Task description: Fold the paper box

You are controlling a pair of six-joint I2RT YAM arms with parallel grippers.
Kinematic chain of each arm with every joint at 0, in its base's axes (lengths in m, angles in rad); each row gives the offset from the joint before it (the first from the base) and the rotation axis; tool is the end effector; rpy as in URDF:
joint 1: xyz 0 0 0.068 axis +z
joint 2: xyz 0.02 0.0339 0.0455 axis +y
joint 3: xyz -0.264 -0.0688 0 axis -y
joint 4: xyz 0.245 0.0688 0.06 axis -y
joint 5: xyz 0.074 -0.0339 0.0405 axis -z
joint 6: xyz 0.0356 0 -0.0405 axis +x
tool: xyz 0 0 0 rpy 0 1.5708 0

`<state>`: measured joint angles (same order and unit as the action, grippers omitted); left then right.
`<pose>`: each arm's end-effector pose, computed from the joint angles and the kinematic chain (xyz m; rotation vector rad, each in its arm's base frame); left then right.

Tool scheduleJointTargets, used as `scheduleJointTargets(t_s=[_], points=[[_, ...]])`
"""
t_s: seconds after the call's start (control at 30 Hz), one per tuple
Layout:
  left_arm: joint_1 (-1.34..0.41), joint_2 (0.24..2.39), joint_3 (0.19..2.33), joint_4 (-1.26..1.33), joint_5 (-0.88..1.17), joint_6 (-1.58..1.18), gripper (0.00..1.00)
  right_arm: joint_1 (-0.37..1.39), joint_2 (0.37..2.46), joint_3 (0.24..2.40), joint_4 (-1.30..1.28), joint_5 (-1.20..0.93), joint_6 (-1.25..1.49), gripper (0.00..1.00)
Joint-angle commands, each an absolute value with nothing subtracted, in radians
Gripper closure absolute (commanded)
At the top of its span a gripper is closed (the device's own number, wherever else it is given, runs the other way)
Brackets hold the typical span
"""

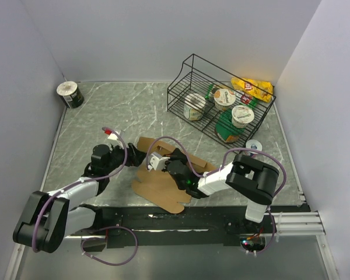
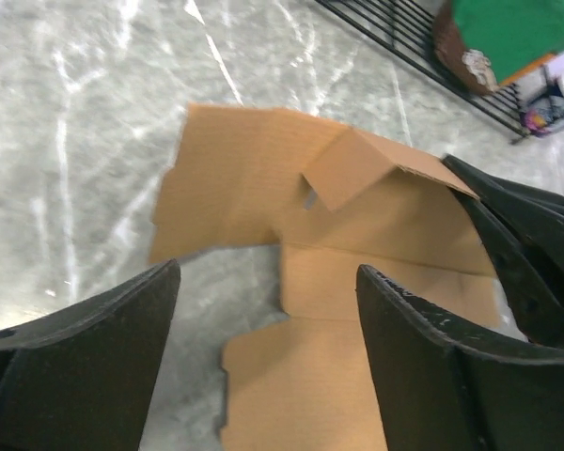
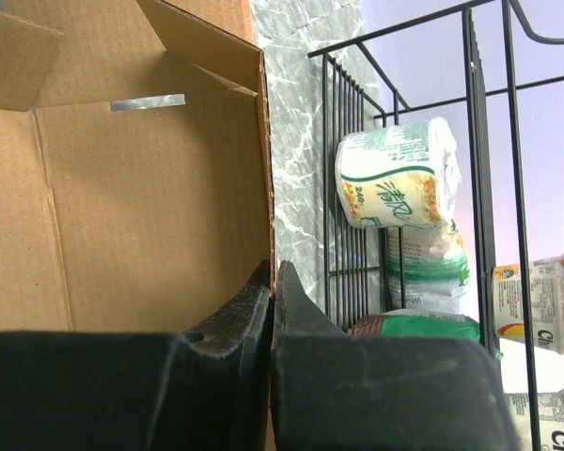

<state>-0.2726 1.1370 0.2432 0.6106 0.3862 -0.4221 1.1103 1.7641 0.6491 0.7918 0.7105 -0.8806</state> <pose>0.2006 -0.0700 0.1698 0.1359 1.9125 -0.8334 0.1666 0.2837 0.1469 -1.2358 1.3684 -0.5096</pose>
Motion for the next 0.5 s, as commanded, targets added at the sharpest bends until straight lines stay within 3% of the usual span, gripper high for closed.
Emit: scheduleJointTargets(t_s=[0.0, 0.17, 0.47], points=[[-0.272, 1.137, 0.301, 0.592, 0.301, -0.370, 0.15, 1.118, 1.752, 0.644, 0.845, 0.701, -0.865, 1.00], [-0.264, 1.176, 0.333, 0.615, 0.294, -0.358, 0.06, 1.120, 1.729, 0.637, 0.838, 0.700, -0.862, 1.00], [-0.210, 1.359, 0.426, 0.660, 0.458, -0.334, 0.10, 1.118, 1.707, 0.634, 0.822, 0.681, -0.853, 1.00]])
